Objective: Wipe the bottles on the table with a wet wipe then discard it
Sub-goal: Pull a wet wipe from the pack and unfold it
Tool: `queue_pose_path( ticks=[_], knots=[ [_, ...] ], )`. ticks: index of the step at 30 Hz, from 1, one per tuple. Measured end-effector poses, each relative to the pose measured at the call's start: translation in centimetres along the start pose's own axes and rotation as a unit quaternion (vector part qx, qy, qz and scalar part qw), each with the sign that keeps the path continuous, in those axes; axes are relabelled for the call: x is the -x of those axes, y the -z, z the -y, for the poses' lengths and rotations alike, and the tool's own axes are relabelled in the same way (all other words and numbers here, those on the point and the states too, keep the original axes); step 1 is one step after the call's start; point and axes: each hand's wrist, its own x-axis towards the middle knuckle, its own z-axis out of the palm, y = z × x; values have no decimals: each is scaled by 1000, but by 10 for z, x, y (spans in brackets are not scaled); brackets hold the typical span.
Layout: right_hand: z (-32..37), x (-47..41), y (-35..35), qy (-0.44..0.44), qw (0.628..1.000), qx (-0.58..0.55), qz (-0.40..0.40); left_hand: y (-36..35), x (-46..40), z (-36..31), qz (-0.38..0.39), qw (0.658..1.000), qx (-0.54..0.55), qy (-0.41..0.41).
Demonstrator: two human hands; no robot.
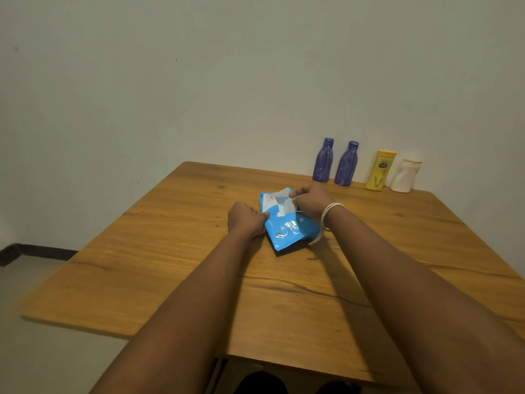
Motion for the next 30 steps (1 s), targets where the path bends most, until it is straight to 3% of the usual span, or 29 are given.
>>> queue_pose_path(
  ticks=[6, 11, 16, 20, 23, 26, 30],
  knots=[
    [17, 8, 10, -18, 984, -174, 11, -1, 1, 1, -4, 999, -29, -16],
    [33, 16, 27, -90, 935, -340, 37, 1, -1, 0, -11, 999, -37, -23],
    [40, 20, 39, -101, 916, -382, 62, 0, 4, -2, 6, 999, 54, 2],
    [39, 23, 34, -73, 960, -269, 36, -4, 10, -2, -6, 993, 114, 13],
    [30, 21, 27, -3, 999, -54, -1, -5, 13, 1, -31, 992, 120, -8],
    [16, 22, 18, 42, 985, 169, -7, -6, 14, 6, -34, 994, 104, -30],
    [5, 29, 3, 34, 947, 320, -13, -9, 16, 10, -26, 994, 104, -34]
  ],
)
